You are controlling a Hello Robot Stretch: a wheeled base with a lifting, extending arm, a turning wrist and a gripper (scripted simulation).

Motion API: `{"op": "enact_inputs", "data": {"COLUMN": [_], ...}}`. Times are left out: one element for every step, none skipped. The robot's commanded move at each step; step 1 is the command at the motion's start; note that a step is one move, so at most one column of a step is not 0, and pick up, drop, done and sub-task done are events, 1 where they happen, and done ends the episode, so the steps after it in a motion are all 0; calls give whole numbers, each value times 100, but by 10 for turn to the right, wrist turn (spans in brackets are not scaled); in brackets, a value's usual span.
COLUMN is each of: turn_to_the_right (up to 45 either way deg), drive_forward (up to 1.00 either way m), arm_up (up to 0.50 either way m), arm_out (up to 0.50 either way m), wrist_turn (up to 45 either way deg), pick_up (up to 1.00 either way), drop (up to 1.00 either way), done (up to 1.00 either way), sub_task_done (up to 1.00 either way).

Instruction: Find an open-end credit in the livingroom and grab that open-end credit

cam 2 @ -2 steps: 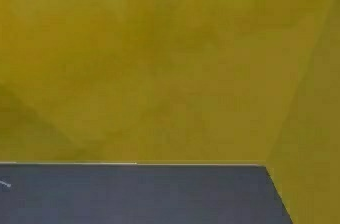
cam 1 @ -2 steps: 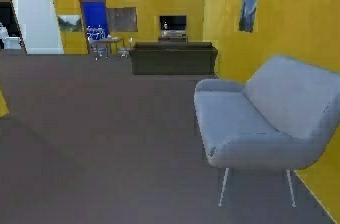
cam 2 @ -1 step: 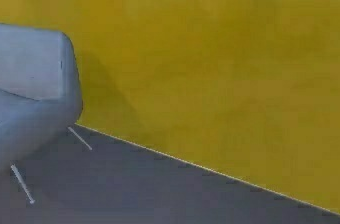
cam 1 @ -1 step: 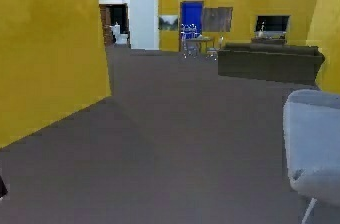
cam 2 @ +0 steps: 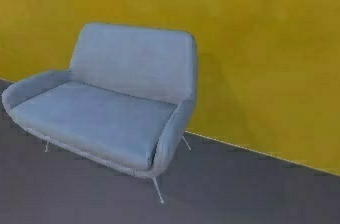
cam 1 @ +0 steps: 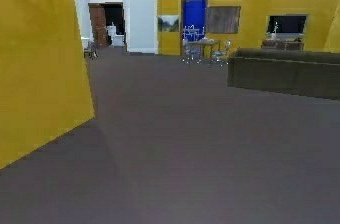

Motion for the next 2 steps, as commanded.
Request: {"op": "enact_inputs", "data": {"turn_to_the_right": [60, 0], "drive_forward": [0, 100], "arm_up": [0, 0], "arm_out": [0, 0], "wrist_turn": [0, 0], "pick_up": [0, 0], "drop": [0, 0], "done": [0, 0], "sub_task_done": [0, 0]}}
